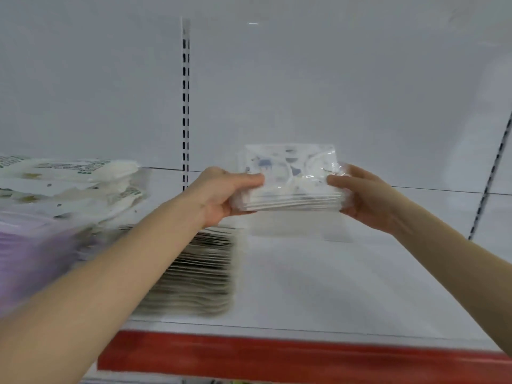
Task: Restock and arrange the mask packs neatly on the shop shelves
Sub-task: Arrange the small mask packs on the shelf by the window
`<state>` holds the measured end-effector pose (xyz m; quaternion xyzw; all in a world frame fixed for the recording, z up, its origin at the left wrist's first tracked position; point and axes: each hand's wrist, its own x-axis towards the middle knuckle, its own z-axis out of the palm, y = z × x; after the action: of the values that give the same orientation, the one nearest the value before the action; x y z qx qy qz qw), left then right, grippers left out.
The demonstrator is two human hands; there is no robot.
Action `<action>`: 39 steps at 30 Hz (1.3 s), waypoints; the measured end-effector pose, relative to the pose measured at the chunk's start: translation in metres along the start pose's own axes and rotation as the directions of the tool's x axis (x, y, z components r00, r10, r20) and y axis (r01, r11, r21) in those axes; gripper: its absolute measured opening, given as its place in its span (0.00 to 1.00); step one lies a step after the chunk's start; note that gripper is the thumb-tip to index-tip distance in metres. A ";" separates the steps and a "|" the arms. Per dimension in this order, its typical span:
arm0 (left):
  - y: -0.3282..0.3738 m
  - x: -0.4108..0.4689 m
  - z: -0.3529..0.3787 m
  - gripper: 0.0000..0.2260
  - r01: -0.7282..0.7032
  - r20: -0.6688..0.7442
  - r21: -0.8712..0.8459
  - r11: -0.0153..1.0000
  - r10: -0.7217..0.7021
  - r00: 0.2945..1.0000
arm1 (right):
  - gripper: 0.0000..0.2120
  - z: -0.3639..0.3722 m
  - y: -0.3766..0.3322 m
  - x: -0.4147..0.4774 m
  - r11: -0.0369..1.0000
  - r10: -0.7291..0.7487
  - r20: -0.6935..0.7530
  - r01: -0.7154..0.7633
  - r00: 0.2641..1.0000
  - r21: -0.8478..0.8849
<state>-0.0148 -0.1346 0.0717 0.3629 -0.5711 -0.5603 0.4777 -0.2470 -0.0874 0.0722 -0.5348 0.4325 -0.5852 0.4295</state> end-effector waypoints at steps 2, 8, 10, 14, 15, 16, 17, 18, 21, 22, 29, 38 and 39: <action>-0.014 -0.006 0.035 0.09 -0.035 0.010 0.000 0.999 0.035 0.999 | 0.08 -0.036 -0.004 -0.022 0.997 0.003 0.003 -0.003 1.000 -0.078; -0.069 -0.040 0.130 0.14 -0.104 0.069 0.085 0.991 0.098 0.993 | 0.15 -0.121 0.012 -0.084 0.966 0.031 -0.034 -0.039 0.999 -0.257; -0.082 -0.046 0.147 0.15 -0.113 0.036 0.116 0.987 0.109 0.993 | 0.15 -0.137 0.023 -0.095 0.962 0.008 -0.053 -0.022 0.999 -0.274; -0.097 -0.061 0.156 0.26 -0.034 0.092 0.328 0.944 0.004 0.996 | 0.13 -0.150 0.046 -0.111 0.904 0.051 0.040 -0.029 0.998 -0.428; -0.101 -0.061 0.156 0.31 -0.023 0.116 0.359 0.933 -0.020 0.993 | 0.12 -0.151 0.051 -0.114 0.888 0.065 0.060 -0.031 0.996 -0.460; -0.103 -0.060 0.155 0.31 -0.023 0.133 0.380 0.925 -0.030 0.991 | 0.10 -0.151 0.054 -0.116 0.876 0.068 0.078 -0.022 0.995 -0.482; -0.102 -0.062 0.156 0.26 -0.040 0.146 0.401 0.915 -0.021 0.989 | 0.08 -0.153 0.057 -0.116 0.876 0.061 0.083 -0.013 0.995 -0.482; -0.100 -0.064 0.158 0.18 -0.057 0.154 0.434 0.899 -0.011 0.988 | 0.07 -0.152 0.058 -0.116 0.879 0.051 0.095 0.000 0.994 -0.478; -0.098 -0.060 0.160 0.10 -0.116 0.153 0.515 0.849 0.042 0.987 | 0.10 -0.151 0.057 -0.111 0.886 0.017 0.083 0.023 0.996 -0.463; -0.097 -0.057 0.162 0.11 -0.128 0.141 0.544 0.830 0.059 0.988 | 0.10 -0.152 0.058 -0.110 0.882 0.009 0.064 0.022 0.998 -0.470; -0.074 -0.029 0.221 0.19 -0.249 0.225 0.513 0.822 0.152 0.963 | 0.18 -0.206 0.038 -0.115 0.892 -0.102 -0.258 -0.026 0.961 -0.451; -0.075 -0.016 0.390 0.08 -0.389 0.403 0.340 0.856 0.240 0.883 | 0.09 -0.333 -0.010 -0.198 0.912 -0.219 -0.559 -0.036 0.800 -0.408; -0.075 -0.017 0.411 0.09 -0.403 0.425 0.328 0.854 0.247 0.871 | 0.11 -0.349 -0.016 -0.209 0.908 -0.232 -0.580 -0.040 0.780 -0.417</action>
<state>-0.4105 -0.0060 0.0296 0.2389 -0.8079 -0.3960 0.3653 -0.5837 0.1349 0.0152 -0.4127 0.6324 -0.6459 0.1118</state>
